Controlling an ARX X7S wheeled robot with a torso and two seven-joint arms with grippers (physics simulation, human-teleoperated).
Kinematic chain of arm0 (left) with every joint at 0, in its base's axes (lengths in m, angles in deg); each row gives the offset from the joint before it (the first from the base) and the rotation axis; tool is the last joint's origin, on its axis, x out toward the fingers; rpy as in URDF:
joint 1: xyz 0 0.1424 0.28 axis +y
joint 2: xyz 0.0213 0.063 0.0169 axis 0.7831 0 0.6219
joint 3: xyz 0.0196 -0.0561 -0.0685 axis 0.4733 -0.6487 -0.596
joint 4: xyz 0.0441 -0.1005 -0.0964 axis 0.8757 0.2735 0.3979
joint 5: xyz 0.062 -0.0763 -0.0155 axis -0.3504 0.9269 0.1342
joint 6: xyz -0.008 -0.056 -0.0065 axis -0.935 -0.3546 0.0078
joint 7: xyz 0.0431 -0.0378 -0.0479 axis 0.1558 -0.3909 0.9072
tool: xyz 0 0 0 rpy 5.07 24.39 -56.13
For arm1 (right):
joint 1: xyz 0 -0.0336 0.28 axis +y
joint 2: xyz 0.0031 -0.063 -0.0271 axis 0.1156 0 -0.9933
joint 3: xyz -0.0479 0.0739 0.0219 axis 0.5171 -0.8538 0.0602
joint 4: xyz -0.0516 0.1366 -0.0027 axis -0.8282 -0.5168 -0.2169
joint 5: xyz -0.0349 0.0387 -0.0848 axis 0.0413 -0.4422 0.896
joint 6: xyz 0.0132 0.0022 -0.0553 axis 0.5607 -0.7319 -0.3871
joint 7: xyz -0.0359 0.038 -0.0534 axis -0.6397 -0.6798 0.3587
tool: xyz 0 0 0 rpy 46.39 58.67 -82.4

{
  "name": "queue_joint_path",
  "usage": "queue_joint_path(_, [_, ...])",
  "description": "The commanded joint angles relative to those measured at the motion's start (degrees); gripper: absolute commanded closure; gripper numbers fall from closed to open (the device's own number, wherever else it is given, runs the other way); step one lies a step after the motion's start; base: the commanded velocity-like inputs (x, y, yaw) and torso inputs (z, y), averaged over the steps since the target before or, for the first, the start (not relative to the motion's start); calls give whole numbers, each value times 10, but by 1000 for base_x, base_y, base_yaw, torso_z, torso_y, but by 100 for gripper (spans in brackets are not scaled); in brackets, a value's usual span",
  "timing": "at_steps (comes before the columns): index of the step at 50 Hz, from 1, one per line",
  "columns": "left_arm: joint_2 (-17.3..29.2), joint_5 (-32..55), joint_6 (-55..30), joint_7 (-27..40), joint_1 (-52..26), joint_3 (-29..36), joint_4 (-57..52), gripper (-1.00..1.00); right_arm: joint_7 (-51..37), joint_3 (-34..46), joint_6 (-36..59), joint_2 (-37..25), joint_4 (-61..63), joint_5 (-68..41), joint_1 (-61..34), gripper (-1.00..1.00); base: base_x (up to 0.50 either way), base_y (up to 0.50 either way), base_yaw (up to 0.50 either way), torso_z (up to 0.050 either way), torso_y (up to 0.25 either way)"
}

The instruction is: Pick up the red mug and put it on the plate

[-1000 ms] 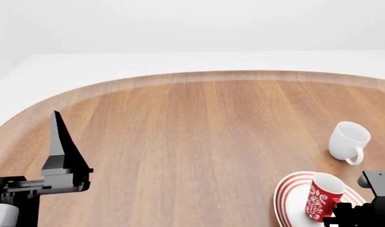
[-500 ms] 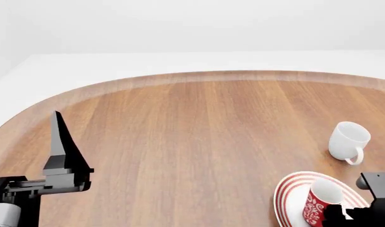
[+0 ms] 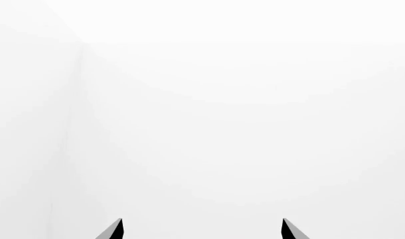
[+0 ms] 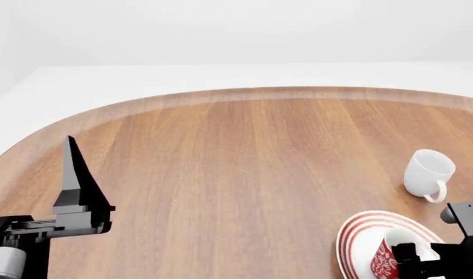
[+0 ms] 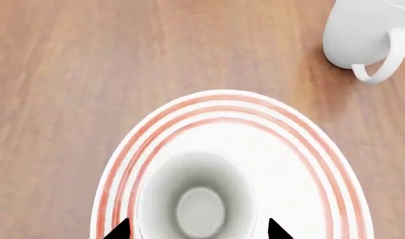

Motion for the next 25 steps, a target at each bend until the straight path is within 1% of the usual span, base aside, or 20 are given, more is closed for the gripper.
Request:
queue_joint_path(1, [1, 0, 0, 2, -1, 1, 1, -100, -2, -23, 5, -36, 47, 41, -52, -100, 0, 0, 0, 0, 0])
queue_joint_path(4, [2, 1, 0, 2, -1, 1, 2, -100, -1, -31, 3, -51, 64, 54, -67, -100, 0, 0, 0, 0, 0])
queue_joint_path(16, [2, -3, 3, 2, -1, 4, 7, -100, -12, -76, 41, -124, 140, 105, -141, -100, 0, 0, 0, 0, 0])
queue_joint_path(22, [3, -2, 1, 4, 1, 4, 2, -100, -21, -121, 54, -167, 195, 143, -188, -100, 0, 0, 0, 0, 0])
queue_joint_path(25, [3, -3, 3, 3, 1, 6, 3, -100, -33, -144, 69, -168, 219, 157, -209, -100, 0, 0, 0, 0, 0])
